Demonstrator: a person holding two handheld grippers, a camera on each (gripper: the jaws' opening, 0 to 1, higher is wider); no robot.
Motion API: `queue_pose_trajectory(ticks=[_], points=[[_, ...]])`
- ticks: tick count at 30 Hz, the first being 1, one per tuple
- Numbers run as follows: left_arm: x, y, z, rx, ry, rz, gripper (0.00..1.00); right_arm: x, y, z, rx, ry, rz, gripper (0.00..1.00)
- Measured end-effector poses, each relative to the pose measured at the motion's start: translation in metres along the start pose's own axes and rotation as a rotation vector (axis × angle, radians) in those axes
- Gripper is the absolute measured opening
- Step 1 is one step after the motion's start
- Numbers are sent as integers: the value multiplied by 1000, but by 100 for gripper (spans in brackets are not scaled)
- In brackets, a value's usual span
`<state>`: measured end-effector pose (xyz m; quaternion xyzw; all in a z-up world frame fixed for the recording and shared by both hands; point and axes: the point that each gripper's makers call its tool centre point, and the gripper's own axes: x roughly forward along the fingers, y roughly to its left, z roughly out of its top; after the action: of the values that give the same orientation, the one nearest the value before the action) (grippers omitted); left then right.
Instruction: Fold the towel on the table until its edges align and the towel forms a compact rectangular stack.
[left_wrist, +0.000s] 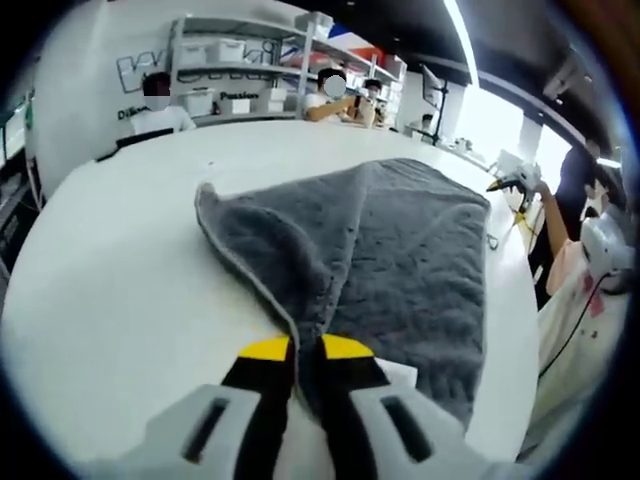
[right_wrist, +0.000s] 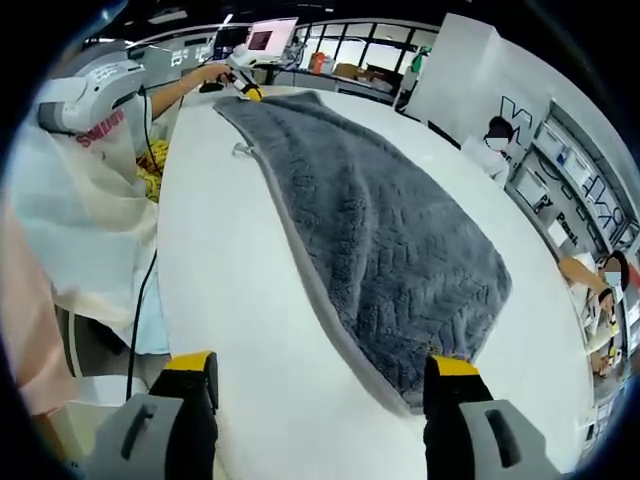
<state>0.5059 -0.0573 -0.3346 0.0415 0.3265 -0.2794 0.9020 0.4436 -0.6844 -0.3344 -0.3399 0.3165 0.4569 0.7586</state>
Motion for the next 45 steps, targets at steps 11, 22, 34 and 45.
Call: queue_pose_trajectory(ticks=[11,22,34,45], points=[[-5,9,-2,-8,2,25,12,1,1,3,-7,-5,3,88],[-5,15,0,17,-2,67,21,-1,-1,6,-15,-12,-3,89],[-9,35,0,20,-4,160,50,-3,0,8,-25,-10,-6,89],[-17,31,-9,-41,-18,174,77,-5,-3,12,-32,-11,-10,89]])
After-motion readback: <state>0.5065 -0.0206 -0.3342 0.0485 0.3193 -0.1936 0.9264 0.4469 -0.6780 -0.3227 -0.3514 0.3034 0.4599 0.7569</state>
